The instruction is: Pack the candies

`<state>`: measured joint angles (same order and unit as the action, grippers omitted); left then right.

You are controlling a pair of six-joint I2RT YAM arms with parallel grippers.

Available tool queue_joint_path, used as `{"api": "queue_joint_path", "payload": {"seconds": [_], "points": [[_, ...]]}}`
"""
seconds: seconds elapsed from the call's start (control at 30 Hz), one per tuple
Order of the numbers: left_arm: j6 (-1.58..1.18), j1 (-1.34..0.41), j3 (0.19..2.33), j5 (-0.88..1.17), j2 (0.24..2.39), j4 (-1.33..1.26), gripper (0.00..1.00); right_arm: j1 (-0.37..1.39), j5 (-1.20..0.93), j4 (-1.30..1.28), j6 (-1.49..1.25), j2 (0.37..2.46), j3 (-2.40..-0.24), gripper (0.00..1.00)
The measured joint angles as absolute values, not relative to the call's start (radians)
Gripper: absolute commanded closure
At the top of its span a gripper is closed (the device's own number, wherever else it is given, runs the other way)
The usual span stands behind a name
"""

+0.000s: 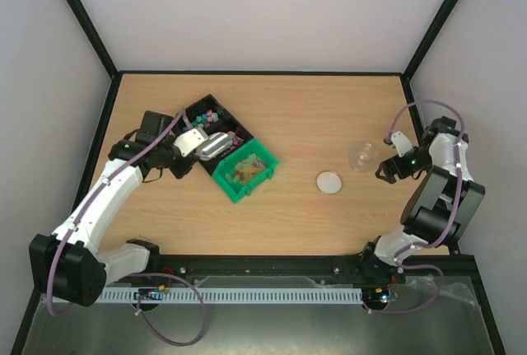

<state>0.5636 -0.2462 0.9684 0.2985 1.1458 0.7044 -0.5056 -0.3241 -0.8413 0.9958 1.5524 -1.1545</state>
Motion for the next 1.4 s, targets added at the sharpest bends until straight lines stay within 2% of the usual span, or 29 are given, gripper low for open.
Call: {"api": "queue_joint_path", "payload": {"seconds": [0.37,0.9,1.17,1.4], "points": [[0.529,-0.199,1.003,0.327,1.178,0.745,0.98,-0.440,-0.406,-0.611,1.167,1.716,-1.067,0.12],[0.511,-0.169,1.031,0.344,1.197,0.783,0.98,-0.283,-0.461,-0.429,1.204,1.817,-1.060,0.17],[0.512,-0.169,1.031,0.343,1.197,0.801,0.98,-0.133,-0.497,-0.410,1.135,1.833,-1.111,0.10],[0.534,-0.168,1.053,0.304,1.201,0.857,0.98,-0.152,-0.502,-0.595,1.129,1.798,-1.217,0.01]]}}
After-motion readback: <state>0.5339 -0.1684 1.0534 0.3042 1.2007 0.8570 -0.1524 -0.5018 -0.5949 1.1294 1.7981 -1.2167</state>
